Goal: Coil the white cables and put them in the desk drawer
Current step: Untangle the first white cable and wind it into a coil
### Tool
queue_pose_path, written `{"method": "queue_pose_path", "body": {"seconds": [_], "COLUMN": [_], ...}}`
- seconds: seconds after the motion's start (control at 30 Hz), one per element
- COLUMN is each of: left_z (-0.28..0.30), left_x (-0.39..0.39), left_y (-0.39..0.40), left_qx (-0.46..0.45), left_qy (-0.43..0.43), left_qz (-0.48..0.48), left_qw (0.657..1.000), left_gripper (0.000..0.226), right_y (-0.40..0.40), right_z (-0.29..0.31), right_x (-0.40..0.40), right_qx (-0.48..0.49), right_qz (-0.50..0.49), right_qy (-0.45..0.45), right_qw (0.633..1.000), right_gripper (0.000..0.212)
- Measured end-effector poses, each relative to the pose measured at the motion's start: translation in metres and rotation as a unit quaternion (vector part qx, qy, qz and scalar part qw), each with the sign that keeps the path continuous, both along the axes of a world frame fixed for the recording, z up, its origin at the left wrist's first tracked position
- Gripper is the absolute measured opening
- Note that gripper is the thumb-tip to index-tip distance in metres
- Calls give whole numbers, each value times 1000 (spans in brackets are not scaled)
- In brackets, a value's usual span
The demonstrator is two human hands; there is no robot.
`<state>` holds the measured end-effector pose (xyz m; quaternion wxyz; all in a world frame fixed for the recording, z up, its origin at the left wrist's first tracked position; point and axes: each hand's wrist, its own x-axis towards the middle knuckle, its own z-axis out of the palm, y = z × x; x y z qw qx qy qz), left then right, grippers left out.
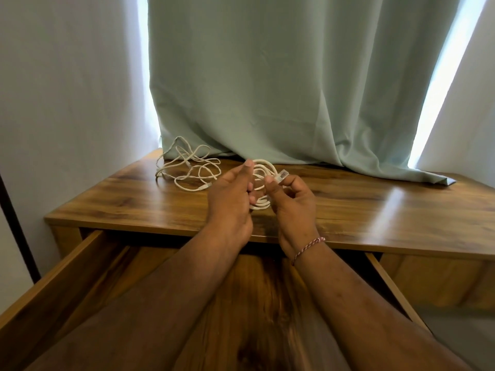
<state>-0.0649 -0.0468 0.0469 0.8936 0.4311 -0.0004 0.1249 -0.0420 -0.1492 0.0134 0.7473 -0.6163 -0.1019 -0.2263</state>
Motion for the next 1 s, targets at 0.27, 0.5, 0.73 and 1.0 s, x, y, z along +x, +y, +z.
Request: {"method": "queue_pose_path", "body": {"seconds": [0.27,0.5,0.73,1.0], "left_z": [-26,-37,-34,-26], "left_x": [13,35,51,34], "left_y": [-1,5,30,20], "left_qx": [392,402,341,279], "left_qy": [-105,-40,-10,-11], "left_qz": [187,217,150,64], "left_qw": [895,889,928,958], "left_gripper": [23,24,27,22], "right_y": [-2,0,8,-12], "right_z": [2,0,23,29], "right_x": [-3,-5,-19,-13], "right_qx": [-131,-126,159,183], "right_qz": [-152,-160,7,-21], "right_qy": [-92,-49,70,95], "right_qw": [975,978,985,978], "right_gripper": [25,27,17,17]}}
